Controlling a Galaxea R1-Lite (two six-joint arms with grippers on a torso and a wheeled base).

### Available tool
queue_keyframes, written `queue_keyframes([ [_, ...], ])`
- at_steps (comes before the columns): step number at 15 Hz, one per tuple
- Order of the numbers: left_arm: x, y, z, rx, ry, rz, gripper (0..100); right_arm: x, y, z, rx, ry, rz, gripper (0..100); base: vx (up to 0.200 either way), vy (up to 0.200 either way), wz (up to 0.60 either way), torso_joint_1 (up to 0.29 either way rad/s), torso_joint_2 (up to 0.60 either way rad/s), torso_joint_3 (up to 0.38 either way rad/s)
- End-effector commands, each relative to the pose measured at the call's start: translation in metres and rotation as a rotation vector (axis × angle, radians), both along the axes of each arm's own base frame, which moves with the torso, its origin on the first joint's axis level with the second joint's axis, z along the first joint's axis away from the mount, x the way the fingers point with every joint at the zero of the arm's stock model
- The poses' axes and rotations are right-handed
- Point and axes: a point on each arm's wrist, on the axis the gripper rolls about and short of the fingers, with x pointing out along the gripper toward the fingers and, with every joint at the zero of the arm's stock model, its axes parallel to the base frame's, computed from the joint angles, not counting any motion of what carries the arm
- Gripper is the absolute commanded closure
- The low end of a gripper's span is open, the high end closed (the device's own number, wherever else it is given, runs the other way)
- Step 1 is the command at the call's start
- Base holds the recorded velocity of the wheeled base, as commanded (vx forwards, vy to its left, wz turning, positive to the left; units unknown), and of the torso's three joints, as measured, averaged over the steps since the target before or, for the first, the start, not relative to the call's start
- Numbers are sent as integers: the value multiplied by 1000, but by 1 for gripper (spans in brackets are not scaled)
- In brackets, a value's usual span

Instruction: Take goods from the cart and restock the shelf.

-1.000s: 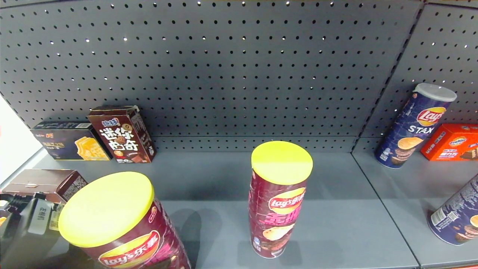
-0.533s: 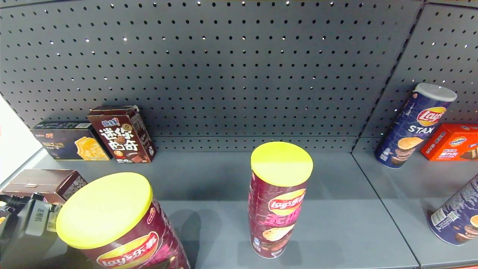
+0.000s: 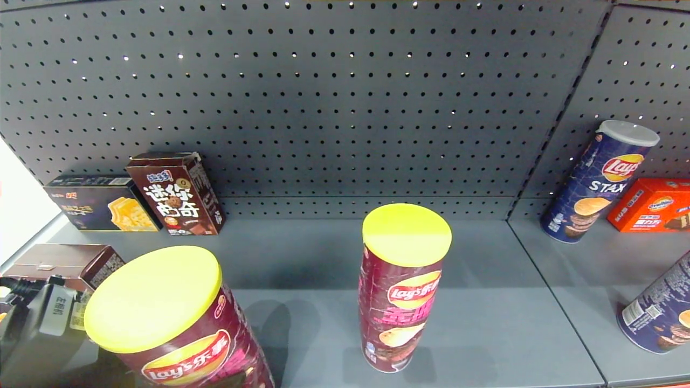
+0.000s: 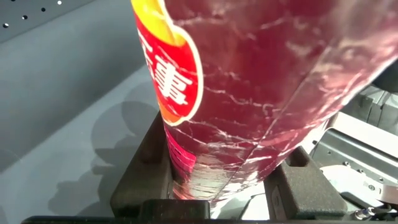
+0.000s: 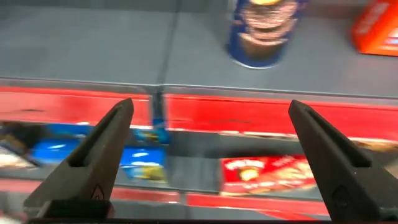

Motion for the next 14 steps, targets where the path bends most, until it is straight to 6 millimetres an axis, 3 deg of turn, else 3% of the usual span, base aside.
queue_keyframes([
  [1,1,0,2,-4,-8,-1,100,0,1,0,16,3,33,0,0,0,0,0,0,0],
  [6,2,-1,6,-9,-21,0,100,0,0,0,-3,2,-18,0,0,0,0,0,0,0],
  [9,2,-1,7,-11,-22,1,100,1,-6,-1,-69,-22,-265,0,0,0,0,0,0,0],
  [12,3,-1,7,-13,-25,1,100,3,-4,-2,-58,-61,-133,0,0,0,0,0,0,0],
  [14,2,-1,8,-12,-27,-1,100,3,-4,-3,-54,-52,-171,0,0,0,0,0,0,0],
])
